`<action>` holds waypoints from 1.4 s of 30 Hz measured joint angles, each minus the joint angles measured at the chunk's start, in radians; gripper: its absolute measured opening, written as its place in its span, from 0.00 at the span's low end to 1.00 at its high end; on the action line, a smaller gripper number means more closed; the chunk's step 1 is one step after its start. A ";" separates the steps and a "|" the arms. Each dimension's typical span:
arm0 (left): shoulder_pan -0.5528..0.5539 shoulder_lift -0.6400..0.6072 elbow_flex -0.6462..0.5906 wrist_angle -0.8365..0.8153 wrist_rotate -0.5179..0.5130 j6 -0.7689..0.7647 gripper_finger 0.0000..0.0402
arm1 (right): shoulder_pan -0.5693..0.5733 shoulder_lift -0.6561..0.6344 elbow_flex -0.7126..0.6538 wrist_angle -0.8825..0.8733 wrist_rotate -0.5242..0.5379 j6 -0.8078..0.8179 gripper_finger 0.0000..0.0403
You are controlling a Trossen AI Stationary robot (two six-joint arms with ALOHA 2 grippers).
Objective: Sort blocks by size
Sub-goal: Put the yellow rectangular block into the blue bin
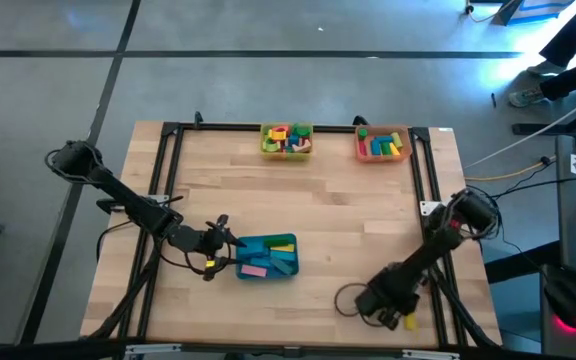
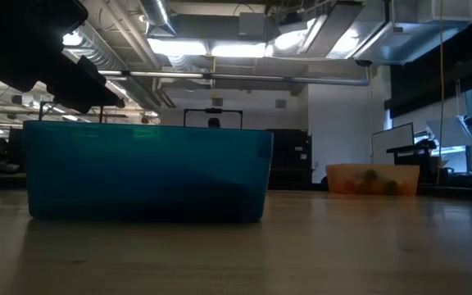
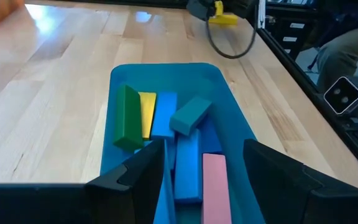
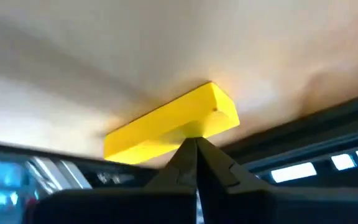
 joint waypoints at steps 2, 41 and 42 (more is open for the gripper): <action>0.000 0.000 0.000 -0.001 0.000 0.000 0.50 | -0.037 -0.014 0.001 -0.014 0.053 -0.009 0.00; 0.000 0.000 0.000 -0.001 0.000 -0.008 0.50 | 0.034 -0.196 0.115 -0.116 0.875 0.719 0.56; 0.000 0.000 0.000 -0.001 0.000 -0.008 0.50 | 0.037 -0.197 0.099 -0.102 0.874 0.739 0.59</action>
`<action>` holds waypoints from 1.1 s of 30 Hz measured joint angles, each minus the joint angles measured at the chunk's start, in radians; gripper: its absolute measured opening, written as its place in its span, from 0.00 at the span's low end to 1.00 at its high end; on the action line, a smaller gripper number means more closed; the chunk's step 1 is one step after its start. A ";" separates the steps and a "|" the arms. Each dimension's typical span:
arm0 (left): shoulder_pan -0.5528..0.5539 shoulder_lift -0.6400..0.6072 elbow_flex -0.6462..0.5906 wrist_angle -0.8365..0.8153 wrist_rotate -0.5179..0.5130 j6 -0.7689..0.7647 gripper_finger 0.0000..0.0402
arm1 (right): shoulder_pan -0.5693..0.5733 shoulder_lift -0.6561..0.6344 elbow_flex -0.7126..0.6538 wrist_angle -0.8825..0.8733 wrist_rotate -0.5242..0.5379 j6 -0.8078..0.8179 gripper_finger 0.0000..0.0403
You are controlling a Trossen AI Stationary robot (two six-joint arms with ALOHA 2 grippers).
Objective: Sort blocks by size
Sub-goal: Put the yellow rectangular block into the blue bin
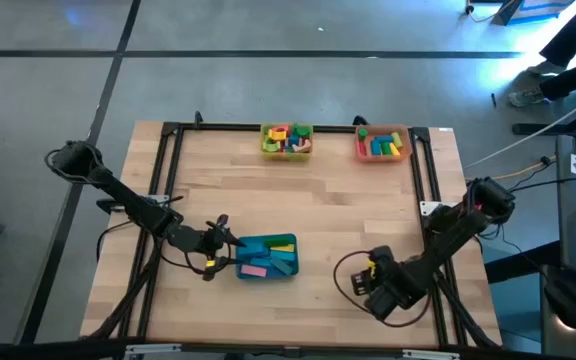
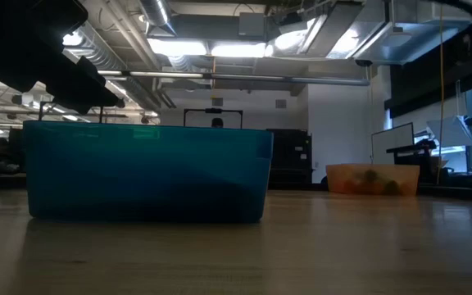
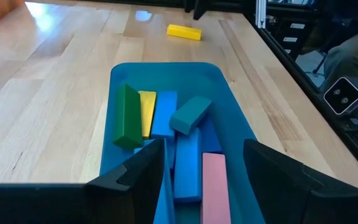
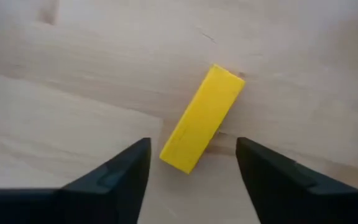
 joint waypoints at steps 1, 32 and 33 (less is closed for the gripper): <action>0.000 0.000 0.000 -0.001 0.000 0.000 0.50 | 0.004 0.000 -0.016 0.020 -0.002 0.019 0.61; 0.000 0.000 0.000 0.003 0.000 -0.004 0.50 | -0.001 0.001 -0.165 0.211 0.078 -0.214 0.26; 0.000 0.000 0.000 0.006 0.000 -0.004 0.50 | -0.001 0.001 -0.150 0.197 0.094 -0.228 0.26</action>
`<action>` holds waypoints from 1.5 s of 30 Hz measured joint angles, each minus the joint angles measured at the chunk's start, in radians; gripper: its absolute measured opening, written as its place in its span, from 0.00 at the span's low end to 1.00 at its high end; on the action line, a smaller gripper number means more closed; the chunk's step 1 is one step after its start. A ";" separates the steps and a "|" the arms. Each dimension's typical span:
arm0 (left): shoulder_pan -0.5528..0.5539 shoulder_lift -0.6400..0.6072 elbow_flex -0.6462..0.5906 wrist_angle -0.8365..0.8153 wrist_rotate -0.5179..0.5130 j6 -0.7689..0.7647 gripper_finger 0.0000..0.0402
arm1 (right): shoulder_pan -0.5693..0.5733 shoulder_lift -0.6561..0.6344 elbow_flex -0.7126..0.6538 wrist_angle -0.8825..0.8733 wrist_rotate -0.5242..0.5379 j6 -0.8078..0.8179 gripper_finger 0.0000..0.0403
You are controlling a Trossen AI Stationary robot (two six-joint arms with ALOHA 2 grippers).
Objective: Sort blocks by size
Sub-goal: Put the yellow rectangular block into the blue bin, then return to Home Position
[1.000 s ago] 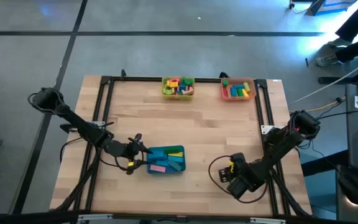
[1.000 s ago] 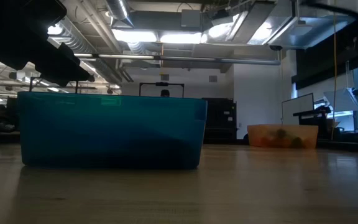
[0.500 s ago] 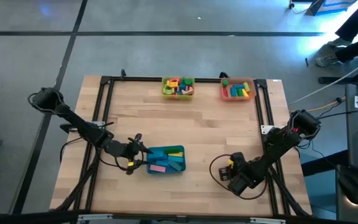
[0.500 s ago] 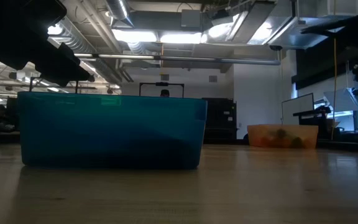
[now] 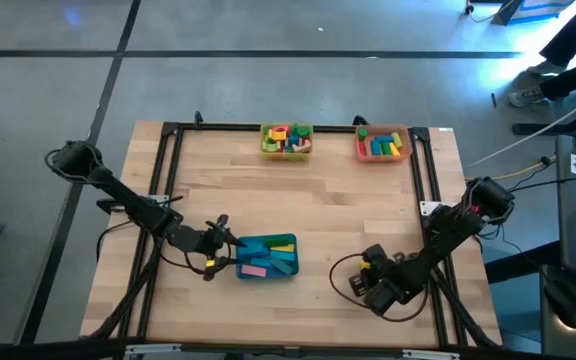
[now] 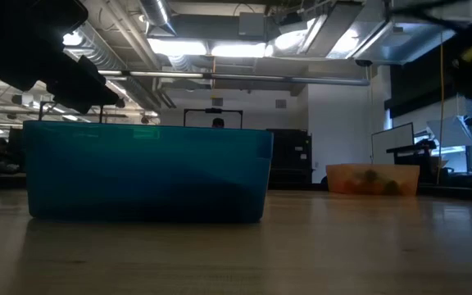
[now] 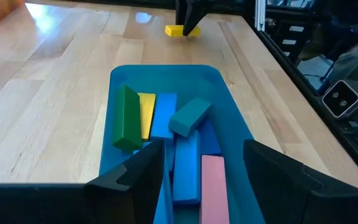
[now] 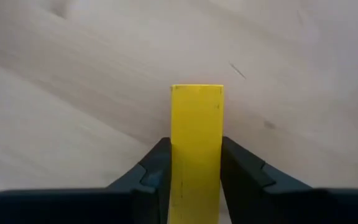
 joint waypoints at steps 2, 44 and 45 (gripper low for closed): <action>0.000 0.000 0.000 0.010 0.000 0.001 0.50 | -0.003 0.000 0.033 -0.029 0.033 -0.024 0.26; 0.006 0.000 0.001 0.030 -0.011 0.004 0.50 | -0.479 0.210 0.235 0.889 -0.090 -1.569 0.46; 0.007 0.000 0.001 0.030 -0.011 0.001 0.50 | -0.479 0.210 0.235 0.891 -0.090 -1.571 0.49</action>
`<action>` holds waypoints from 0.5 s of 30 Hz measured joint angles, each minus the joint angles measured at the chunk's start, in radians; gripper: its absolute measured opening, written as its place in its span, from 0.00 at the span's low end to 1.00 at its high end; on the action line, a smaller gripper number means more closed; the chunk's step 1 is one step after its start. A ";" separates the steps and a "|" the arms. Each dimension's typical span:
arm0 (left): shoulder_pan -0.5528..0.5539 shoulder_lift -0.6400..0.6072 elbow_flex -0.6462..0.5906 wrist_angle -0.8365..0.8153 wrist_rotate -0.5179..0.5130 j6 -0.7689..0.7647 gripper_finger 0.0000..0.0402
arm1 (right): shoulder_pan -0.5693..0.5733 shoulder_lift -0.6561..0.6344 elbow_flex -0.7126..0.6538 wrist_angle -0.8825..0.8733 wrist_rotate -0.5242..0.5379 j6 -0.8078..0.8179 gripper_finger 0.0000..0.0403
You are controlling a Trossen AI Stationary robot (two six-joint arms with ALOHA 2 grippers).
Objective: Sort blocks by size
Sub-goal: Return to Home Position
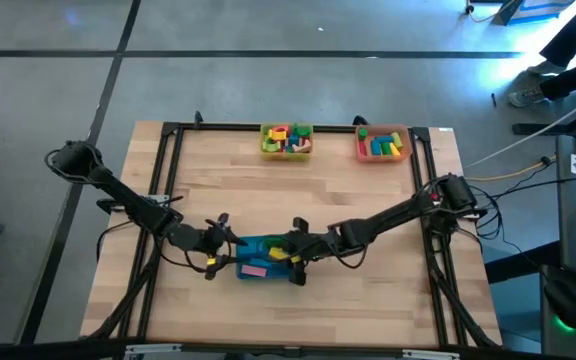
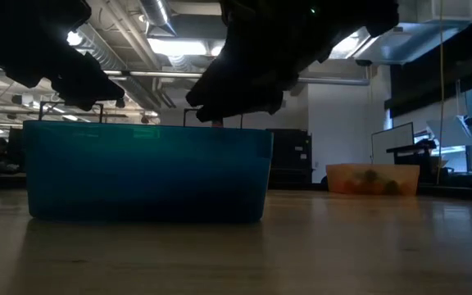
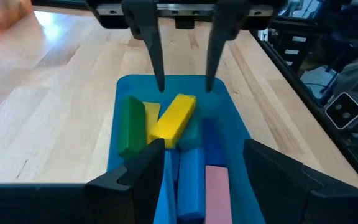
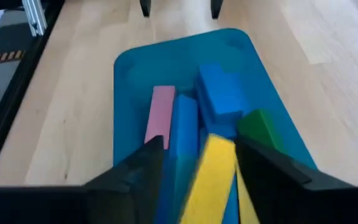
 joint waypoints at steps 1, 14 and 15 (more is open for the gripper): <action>0.000 0.000 0.000 -0.001 -0.001 0.003 0.50 | 0.000 0.000 0.000 -0.001 0.000 -0.006 0.52; 0.079 -0.015 0.012 0.031 -0.001 0.108 0.50 | 0.002 -0.139 0.044 -0.311 0.023 -0.045 0.57; 0.098 -0.024 0.013 0.032 0.000 0.128 0.49 | 0.002 -0.152 0.044 -0.331 0.028 -0.058 0.56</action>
